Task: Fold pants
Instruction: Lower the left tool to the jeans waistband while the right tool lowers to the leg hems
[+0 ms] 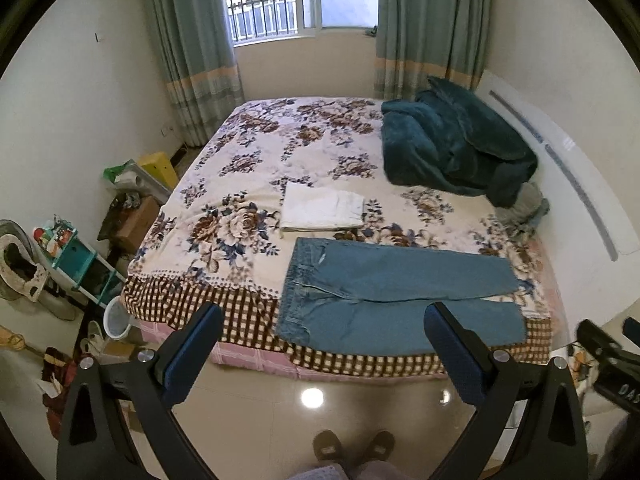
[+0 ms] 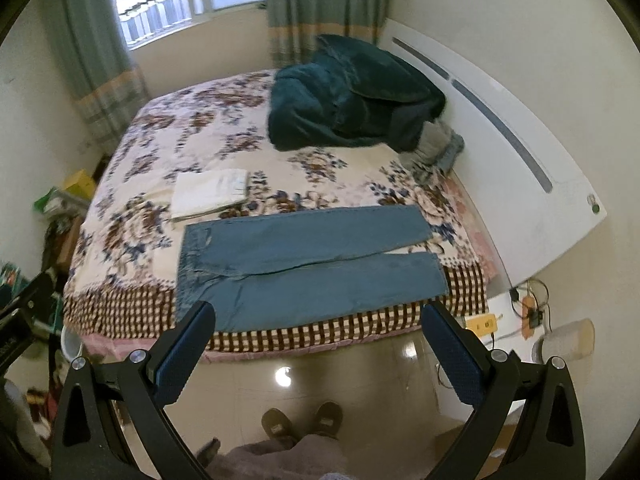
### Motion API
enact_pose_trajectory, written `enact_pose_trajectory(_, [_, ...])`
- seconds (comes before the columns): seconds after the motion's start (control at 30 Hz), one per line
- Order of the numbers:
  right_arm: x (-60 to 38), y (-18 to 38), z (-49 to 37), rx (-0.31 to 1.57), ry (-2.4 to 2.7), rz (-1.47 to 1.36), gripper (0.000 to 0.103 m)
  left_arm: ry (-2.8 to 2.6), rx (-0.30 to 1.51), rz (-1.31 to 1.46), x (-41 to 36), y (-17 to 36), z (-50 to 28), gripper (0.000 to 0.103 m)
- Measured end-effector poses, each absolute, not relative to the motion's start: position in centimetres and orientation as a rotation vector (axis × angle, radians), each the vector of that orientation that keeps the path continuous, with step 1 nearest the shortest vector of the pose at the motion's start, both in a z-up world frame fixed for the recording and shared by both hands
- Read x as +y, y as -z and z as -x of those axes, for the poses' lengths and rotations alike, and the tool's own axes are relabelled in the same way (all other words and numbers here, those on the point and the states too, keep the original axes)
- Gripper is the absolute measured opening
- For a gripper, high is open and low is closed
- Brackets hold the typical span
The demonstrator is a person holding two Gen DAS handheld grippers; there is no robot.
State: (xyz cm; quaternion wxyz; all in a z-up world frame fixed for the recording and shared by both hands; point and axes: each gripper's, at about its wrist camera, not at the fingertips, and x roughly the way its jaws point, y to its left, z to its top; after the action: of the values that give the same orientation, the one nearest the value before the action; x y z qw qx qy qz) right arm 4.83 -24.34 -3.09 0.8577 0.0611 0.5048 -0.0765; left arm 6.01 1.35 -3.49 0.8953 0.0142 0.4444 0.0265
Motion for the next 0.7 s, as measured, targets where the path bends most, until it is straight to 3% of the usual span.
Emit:
enact_pose_trajectory(0.33, [-28.1, 14.7, -18.9, 1.165, 0.27, -0.207, 0.103, -0.087, 1.059, -0.098, 1.0, 11.4, -17.8, 0.103])
enact_pose_trajectory(0.7, [-39.3, 37.1, -43.3, 1.422, 0.297, -0.357, 0.103, -0.337, 1.32, 0.046, 0.3, 24.7, -36.6, 0.103])
